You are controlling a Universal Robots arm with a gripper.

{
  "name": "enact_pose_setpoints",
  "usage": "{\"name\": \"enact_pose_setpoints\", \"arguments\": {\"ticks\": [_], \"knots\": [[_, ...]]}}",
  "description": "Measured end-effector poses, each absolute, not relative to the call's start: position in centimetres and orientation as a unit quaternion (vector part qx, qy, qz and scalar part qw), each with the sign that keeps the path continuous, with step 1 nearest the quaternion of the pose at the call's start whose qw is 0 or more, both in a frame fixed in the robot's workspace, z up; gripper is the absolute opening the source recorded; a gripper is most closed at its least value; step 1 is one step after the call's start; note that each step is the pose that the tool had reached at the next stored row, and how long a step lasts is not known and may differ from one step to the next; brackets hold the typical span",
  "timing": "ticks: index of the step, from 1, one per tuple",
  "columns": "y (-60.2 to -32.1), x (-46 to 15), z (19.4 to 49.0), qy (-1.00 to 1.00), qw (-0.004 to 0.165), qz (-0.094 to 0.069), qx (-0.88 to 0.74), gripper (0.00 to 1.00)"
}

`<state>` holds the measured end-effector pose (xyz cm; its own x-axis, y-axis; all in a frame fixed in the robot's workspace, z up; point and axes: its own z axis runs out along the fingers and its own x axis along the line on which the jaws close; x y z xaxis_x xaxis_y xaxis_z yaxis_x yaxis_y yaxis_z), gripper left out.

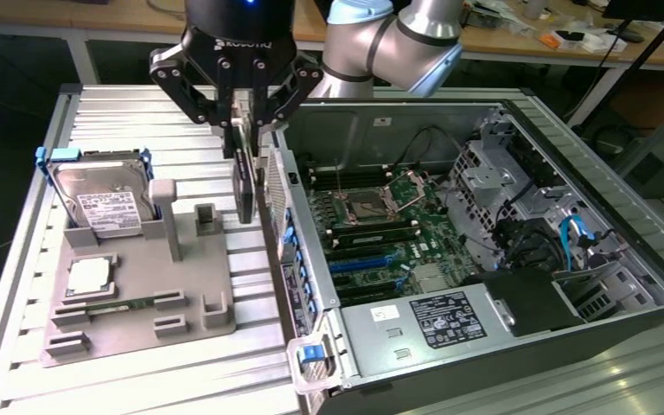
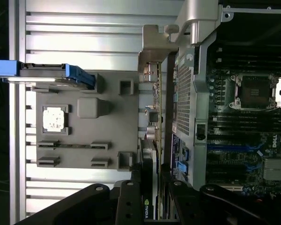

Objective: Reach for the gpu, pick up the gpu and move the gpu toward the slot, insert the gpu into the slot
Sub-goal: 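Pick up the gpu and move the gpu toward the slot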

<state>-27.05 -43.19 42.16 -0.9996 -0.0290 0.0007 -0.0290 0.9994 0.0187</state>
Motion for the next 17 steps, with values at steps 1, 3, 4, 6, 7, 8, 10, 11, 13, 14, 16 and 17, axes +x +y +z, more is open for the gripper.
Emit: {"name": "enact_pose_setpoints", "arguments": {"ticks": [1, 3, 4, 6, 7, 8, 10, 11, 13, 14, 16, 17], "knots": [[-43.2, -26.8, 42.2, -1.000, 0.000, -0.009, 0.014, 0.27], [-43.2, -26.4, 42.2, -1.000, 0.000, -0.009, 0.015, 0.27], [-43.2, -26.2, 42.2, -1.000, 0.000, -0.009, 0.014, 0.27], [-43.2, -25.8, 42.2, -1.000, 0.000, -0.009, 0.015, 0.27], [-43.2, -25.8, 42.2, -1.000, 0.001, -0.009, 0.015, 0.27], [-43.2, -25.7, 42.3, -1.000, 0.001, -0.009, 0.015, 0.27], [-43.2, -25.5, 42.5, -1.000, 0.000, -0.009, 0.015, 0.27], [-43.2, -25.5, 42.6, -1.000, 0.000, -0.009, 0.015, 0.27], [-43.2, -25.2, 42.7, -1.000, 0.000, -0.009, 0.015, 0.27], [-43.2, -25.0, 42.7, -1.000, 0.000, -0.009, 0.014, 0.27], [-43.2, -24.5, 42.8, -1.000, 0.000, -0.009, 0.015, 0.27], [-43.2, -24.3, 42.7, -1.000, 0.000, -0.009, 0.015, 0.27]]}}
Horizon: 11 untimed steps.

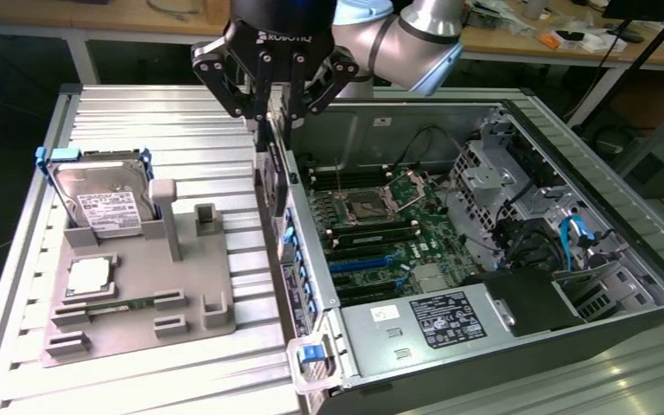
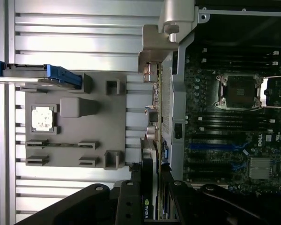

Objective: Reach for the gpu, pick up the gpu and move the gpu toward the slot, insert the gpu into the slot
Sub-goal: 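Pick up the gpu and move the gpu toward the slot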

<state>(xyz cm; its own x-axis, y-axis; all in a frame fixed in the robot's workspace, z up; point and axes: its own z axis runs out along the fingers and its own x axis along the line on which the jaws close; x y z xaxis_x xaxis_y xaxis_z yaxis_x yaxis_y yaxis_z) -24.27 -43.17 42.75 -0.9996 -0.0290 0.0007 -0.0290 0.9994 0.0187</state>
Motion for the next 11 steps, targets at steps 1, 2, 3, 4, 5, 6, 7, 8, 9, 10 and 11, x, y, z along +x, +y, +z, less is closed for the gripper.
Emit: {"name": "enact_pose_setpoints", "arguments": {"ticks": [1, 2, 3, 4, 5, 6, 7, 8, 9, 10, 11], "knots": [[-43.2, -24.1, 42.8, -1.000, 0.001, -0.009, 0.015, 0.27], [-43.2, -23.8, 42.8, -1.000, 0.000, -0.009, 0.015, 0.27], [-43.2, -23.6, 42.8, -1.000, 0.000, -0.009, 0.015, 0.27], [-43.2, -23.4, 42.8, -1.000, 0.001, -0.009, 0.015, 0.27], [-43.2, -23.2, 42.7, -1.000, 0.000, -0.009, 0.015, 0.27], [-43.2, -23.1, 42.8, -1.000, 0.000, -0.009, 0.015, 0.27], [-43.2, -22.9, 42.7, -1.000, 0.000, -0.009, 0.015, 0.27], [-43.2, -22.7, 42.7, -1.000, 0.000, -0.009, 0.015, 0.27], [-43.2, -22.5, 42.8, -1.000, 0.000, -0.009, 0.015, 0.27], [-43.2, -22.3, 42.8, -1.000, 0.000, -0.009, 0.015, 0.27], [-43.2, -22.1, 42.8, -1.000, 0.000, -0.009, 0.014, 0.27]]}}
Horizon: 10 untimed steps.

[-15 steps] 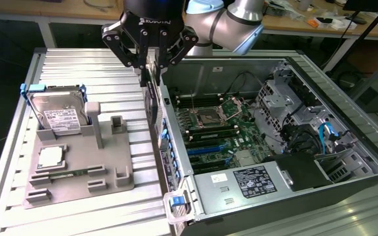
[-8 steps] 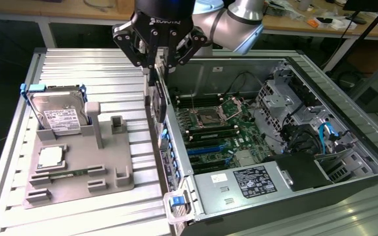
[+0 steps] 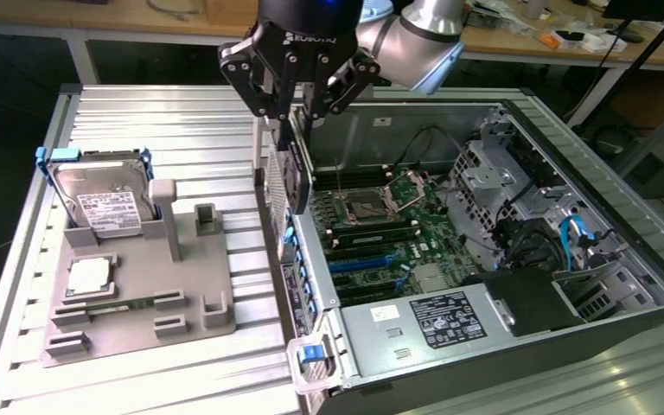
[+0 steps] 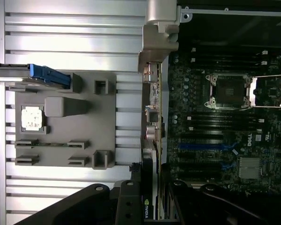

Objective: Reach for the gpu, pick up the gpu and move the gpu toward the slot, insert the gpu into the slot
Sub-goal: 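Pick up the gpu and move the gpu toward the slot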

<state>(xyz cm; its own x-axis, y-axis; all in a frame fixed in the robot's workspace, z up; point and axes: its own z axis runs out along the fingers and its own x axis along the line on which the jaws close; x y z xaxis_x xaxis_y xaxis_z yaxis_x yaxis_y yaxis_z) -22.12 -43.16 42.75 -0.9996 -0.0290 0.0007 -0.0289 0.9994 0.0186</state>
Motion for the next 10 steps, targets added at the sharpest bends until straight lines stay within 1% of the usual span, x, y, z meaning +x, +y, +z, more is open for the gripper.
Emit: {"name": "enact_pose_setpoints", "arguments": {"ticks": [10], "knots": [[-43.2, -20.2, 42.8, -1.000, 0.000, -0.009, 0.015, 0.27]]}}
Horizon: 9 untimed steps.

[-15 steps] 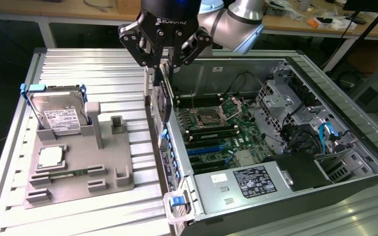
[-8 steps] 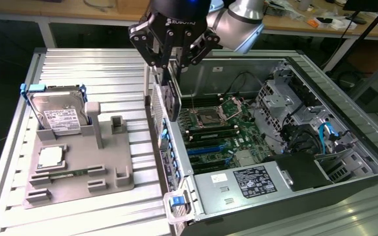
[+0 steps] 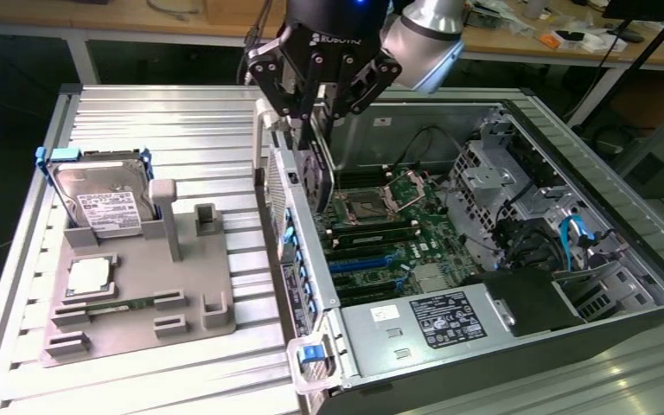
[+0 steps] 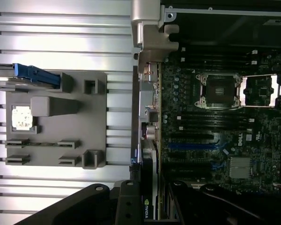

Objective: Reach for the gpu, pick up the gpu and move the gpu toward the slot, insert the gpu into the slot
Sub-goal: 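Pick up the gpu and move the gpu toward the slot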

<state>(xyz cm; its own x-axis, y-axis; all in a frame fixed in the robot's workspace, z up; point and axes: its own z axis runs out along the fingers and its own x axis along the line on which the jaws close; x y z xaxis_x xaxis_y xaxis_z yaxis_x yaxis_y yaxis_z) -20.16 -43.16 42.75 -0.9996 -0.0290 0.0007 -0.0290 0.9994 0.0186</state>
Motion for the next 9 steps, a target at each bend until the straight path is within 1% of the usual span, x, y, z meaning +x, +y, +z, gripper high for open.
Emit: {"name": "enact_pose_setpoints", "arguments": {"ticks": [9], "knots": [[-43.2, -18.5, 42.8, -1.000, 0.001, -0.009, 0.015, 0.27]]}}
